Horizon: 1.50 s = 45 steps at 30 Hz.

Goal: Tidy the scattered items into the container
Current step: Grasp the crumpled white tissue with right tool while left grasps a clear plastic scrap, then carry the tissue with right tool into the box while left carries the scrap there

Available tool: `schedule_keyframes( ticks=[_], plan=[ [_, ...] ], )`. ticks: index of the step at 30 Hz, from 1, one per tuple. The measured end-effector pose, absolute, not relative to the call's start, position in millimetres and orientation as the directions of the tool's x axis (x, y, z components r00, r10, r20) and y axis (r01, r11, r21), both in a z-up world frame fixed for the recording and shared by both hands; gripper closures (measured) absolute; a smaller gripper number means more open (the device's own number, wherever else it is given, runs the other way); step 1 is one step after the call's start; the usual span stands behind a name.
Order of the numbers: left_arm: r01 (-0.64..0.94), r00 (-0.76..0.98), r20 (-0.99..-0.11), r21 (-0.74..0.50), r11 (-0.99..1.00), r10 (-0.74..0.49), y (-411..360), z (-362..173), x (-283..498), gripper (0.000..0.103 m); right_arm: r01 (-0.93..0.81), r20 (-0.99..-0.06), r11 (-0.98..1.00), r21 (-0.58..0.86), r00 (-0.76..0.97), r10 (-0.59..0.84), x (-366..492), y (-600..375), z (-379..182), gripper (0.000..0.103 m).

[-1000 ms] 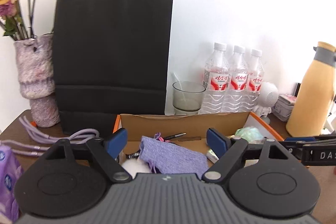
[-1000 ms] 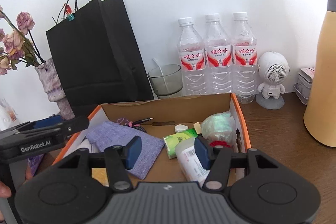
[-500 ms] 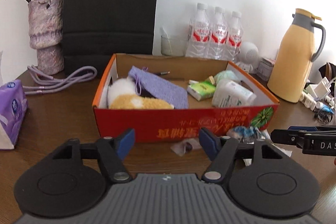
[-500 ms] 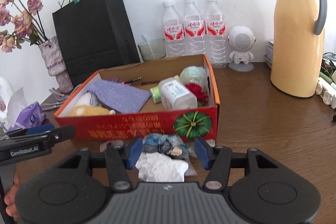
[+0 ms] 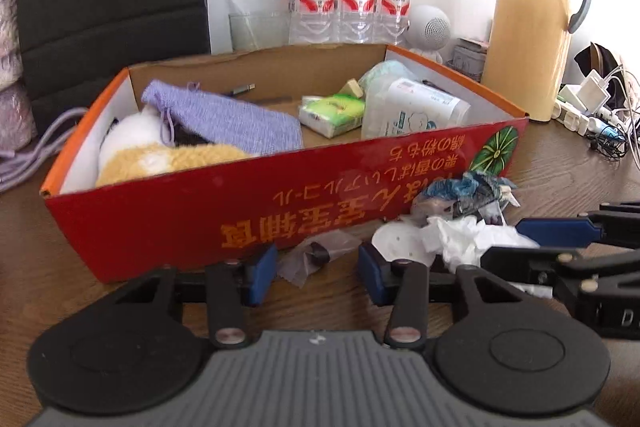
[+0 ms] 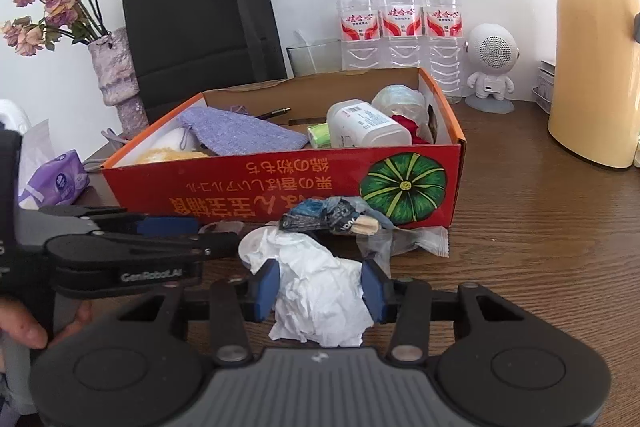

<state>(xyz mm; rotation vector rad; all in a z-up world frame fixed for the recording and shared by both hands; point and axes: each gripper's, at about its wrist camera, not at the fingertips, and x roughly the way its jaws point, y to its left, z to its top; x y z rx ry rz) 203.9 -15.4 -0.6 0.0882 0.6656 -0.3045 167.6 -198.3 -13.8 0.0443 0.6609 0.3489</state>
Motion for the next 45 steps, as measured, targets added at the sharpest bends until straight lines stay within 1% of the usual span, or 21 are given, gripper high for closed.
schedule_keyframes(
  ticks=[1, 2, 3, 4, 9, 13, 17, 19, 23, 26, 29, 33, 36, 41, 45],
  plan=[
    [0.313, 0.742, -0.619, -0.019, 0.95, -0.257, -16.3, -0.7, 204.2, 0.07, -0.307, -0.595, 0.941, 0.139, 0.734, 0.328, 166.7, -196.7, -13.8, 0.063],
    [0.315, 0.744, -0.617, -0.016, 0.949, -0.257, -17.4, -1.3, 204.0, 0.084, -0.313, -0.598, 0.94, 0.132, 0.731, 0.328, 166.1, -195.7, -14.2, 0.066],
    [0.314, 0.747, -0.614, -0.011, 0.949, -0.254, -17.9, -1.5, 203.2, 0.085, -0.318, -0.604, 0.94, 0.127, 0.726, 0.328, 165.7, -195.4, -14.9, 0.07],
    [0.315, 0.749, -0.613, -0.004, 0.949, -0.251, -18.6, -1.8, 201.7, 0.088, -0.319, -0.61, 0.94, 0.123, 0.723, 0.325, 165.2, -195.2, -15.7, 0.071],
    [0.309, 0.768, -0.596, 0.025, 0.951, -0.234, -20.8, 0.5, 190.0, 0.093, -0.322, -0.622, 0.939, 0.12, 0.713, 0.324, 160.0, -194.2, -18.2, 0.077],
    [0.29, 0.779, -0.581, -0.003, 0.957, -0.237, -14.4, 11.3, 166.7, 0.094, -0.342, -0.627, 0.93, 0.132, 0.698, 0.346, 147.7, -191.3, -17.0, 0.078],
    [0.24, 0.809, -0.546, -0.03, 0.97, -0.217, -1.6, 27.7, 120.1, 0.094, -0.353, -0.625, 0.924, 0.148, 0.691, 0.364, 123.2, -187.6, -15.3, 0.08],
    [0.216, 0.822, -0.529, -0.051, 0.975, -0.21, 5.2, 35.1, 95.3, 0.094, -0.353, -0.62, 0.923, 0.156, 0.692, 0.369, 107.7, -186.5, -14.4, 0.085],
    [0.172, 0.851, -0.493, -0.064, 0.983, -0.181, 10.4, 46.6, 38.9, 0.094, -0.355, -0.601, 0.921, 0.162, 0.705, 0.377, 64.2, -181.4, -10.5, 0.087],
    [0.17, 0.85, -0.492, -0.082, 0.982, -0.188, 10.6, 47.7, 3.7, 0.094, -0.376, -0.563, 0.916, 0.136, 0.732, 0.384, 26.9, -178.9, -2.6, 0.088],
    [0.202, 0.824, -0.51, -0.146, 0.968, -0.249, 15.1, 47.0, -21.4, 0.094, -0.38, -0.521, 0.917, 0.122, 0.762, 0.385, -8.4, -182.6, 7.7, 0.088],
    [0.195, 0.826, -0.505, -0.161, 0.967, -0.251, 20.3, 50.6, -46.9, 0.094, -0.373, -0.449, 0.92, 0.121, 0.806, 0.386, -45.8, -198.4, 16.7, 0.088],
    [0.196, 0.836, -0.487, -0.163, 0.967, -0.252, 21.6, 57.0, -60.6, 0.094, -0.345, -0.387, 0.933, 0.099, 0.851, 0.356, -64.4, -213.1, 25.4, 0.088],
    [0.199, 0.874, -0.415, -0.167, 0.966, -0.252, 22.9, 84.4, -40.7, 0.094, -0.325, -0.325, 0.939, 0.113, 0.881, 0.345, -42.7, -223.0, 52.4, 0.088],
    [0.191, 0.925, -0.308, -0.128, 0.973, -0.222, 24.9, 125.4, 4.9, 0.094, -0.33, -0.217, 0.934, 0.138, 0.91, 0.353, 2.7, -224.4, 91.9, 0.088]
  ],
)
